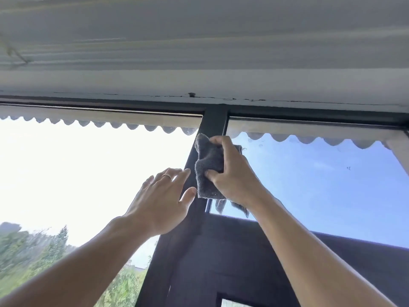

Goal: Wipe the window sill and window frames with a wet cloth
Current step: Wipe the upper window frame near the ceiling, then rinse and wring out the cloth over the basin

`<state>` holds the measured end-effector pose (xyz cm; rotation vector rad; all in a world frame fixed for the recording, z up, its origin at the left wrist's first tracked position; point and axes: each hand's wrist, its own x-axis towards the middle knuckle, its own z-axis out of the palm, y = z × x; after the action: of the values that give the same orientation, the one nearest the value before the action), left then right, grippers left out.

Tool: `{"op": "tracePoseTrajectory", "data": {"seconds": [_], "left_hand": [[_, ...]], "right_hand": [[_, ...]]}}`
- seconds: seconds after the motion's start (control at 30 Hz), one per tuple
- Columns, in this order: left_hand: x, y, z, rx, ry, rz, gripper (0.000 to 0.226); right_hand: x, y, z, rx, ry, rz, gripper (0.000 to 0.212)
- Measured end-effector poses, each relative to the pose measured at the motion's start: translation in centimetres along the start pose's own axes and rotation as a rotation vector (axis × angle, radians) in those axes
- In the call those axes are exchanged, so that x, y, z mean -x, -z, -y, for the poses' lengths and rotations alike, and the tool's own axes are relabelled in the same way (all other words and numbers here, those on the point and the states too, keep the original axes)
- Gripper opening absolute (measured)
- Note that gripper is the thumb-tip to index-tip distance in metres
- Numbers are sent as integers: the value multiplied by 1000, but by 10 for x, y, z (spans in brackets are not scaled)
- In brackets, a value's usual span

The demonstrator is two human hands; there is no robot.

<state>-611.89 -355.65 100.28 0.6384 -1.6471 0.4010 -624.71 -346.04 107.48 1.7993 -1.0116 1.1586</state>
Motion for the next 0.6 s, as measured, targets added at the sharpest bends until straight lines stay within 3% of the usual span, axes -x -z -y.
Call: {"op": "tracePoseTrajectory", "data": {"seconds": [0.07, 0.13, 0.23, 0.3, 0.43, 0.6], "left_hand": [[18, 6, 0, 87, -24, -86, 51], [42, 15, -4, 285, -39, -154, 43], [82, 21, -8, 601, -59, -113, 56], [106, 19, -2, 605, -65, -175, 50], [173, 7, 18, 617, -59, -219, 31], [329, -16, 71, 810, -106, -172, 31]], "right_hand": [[30, -3, 13, -31, -40, 45, 81], [66, -9, 31, -6, -48, 85, 81], [117, -25, 57, 39, 23, 98, 50], [147, -39, 67, 40, 20, 82, 32], [213, -70, 83, 53, -98, -2, 23], [356, -141, 139, 189, -199, -127, 21]]}}
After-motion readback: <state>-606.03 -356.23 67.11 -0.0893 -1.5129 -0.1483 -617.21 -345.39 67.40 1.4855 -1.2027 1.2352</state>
